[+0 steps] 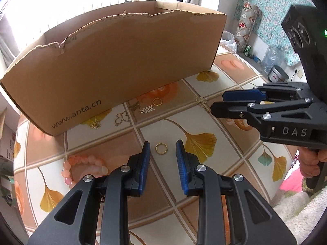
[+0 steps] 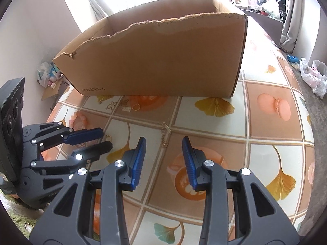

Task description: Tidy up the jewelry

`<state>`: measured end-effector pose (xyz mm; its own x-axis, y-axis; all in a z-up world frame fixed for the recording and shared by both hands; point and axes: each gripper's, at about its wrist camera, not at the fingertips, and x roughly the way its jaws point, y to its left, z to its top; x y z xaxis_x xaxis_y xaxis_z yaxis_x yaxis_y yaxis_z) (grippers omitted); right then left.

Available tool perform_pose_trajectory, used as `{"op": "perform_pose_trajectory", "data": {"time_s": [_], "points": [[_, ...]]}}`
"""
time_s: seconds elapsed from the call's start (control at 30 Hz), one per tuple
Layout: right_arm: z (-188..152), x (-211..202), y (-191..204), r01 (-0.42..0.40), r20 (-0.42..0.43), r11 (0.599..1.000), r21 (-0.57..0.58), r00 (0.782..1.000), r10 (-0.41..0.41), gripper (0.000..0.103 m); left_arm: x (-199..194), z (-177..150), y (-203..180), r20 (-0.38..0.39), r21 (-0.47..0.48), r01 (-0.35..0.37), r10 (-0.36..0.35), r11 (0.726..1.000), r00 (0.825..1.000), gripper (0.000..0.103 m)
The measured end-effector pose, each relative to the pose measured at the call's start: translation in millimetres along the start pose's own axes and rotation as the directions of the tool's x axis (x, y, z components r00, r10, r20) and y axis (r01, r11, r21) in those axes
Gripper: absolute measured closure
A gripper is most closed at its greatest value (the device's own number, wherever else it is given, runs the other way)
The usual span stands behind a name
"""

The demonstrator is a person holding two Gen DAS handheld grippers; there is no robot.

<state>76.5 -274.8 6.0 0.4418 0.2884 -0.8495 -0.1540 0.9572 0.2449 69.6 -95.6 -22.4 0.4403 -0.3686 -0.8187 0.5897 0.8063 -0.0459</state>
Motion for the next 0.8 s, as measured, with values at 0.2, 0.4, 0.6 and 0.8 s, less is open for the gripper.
{"op": "perform_pose_trajectory", "data": {"time_s": [0.2, 0.4, 0.6, 0.8], "points": [[2, -3, 2, -0.001, 0.009, 1.000, -0.002, 1.000, 0.001, 0.068, 1, -2, -1, 0.012, 0.017, -0.023, 0.023, 1.000, 1.000, 0.088], [6, -4, 8, 0.006, 0.014, 1.000, -0.012, 1.000, -0.006, 0.068, 2, -4, -1, 0.027, 0.044, -0.042, 0.040, 0.998, 0.999, 0.094], [14, -5, 18, 0.014, 0.031, 0.999, -0.048, 0.999, -0.012, 0.068, 2, -6, 0, 0.040, 0.040, -0.038, 0.037, 0.998, 0.999, 0.096], [29, 11, 36, 0.029, 0.045, 0.992, -0.122, 0.999, -0.024, 0.070, -2, -12, 6, 0.042, 0.012, -0.036, 0.035, 0.999, 0.999, 0.096]]}}
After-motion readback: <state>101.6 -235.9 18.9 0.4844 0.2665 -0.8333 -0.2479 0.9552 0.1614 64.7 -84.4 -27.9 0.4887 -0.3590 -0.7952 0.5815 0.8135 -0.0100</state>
